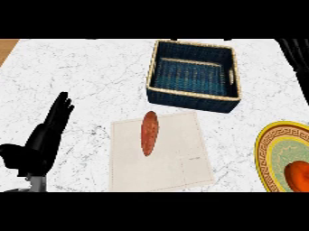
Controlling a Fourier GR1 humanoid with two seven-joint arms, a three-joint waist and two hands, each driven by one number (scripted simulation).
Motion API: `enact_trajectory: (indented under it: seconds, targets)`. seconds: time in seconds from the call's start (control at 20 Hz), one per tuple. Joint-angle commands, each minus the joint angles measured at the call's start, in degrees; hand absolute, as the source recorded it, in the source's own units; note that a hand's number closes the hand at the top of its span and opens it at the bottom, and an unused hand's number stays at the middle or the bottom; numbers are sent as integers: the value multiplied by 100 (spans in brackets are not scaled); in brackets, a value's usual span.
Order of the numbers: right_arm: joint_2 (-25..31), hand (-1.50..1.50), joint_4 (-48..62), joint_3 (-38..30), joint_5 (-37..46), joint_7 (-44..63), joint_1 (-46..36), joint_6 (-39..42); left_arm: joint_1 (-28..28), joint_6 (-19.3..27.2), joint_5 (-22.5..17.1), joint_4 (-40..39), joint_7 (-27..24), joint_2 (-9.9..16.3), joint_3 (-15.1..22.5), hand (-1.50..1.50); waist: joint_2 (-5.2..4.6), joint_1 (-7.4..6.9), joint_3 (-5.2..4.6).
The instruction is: Pick the sweet potato from the placemat and place it in the basket
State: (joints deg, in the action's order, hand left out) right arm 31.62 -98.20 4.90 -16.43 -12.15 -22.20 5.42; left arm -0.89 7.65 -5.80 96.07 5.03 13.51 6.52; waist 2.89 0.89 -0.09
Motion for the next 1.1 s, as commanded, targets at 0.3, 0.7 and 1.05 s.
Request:
enact_trajectory:
  seconds: [0.3, 0.7, 1.05]
  targets:
    - [-1715, 150, 805, 1733, -285, 803, -1154, 171, -512, -314, -12, -1206, 951, 101, 293, 0, -508, -809, -14]
    - [-3142, -150, 1895, 3519, 1140, 1705, -1822, -2303, -419, -411, -220, -1440, 1138, 253, -25, 0, -302, -394, -13]
    - [-2092, -150, 2270, 3573, 2883, 4040, -3366, -2004, -740, -289, -228, -1416, 1049, 283, -187, 0, -164, -38, -35]
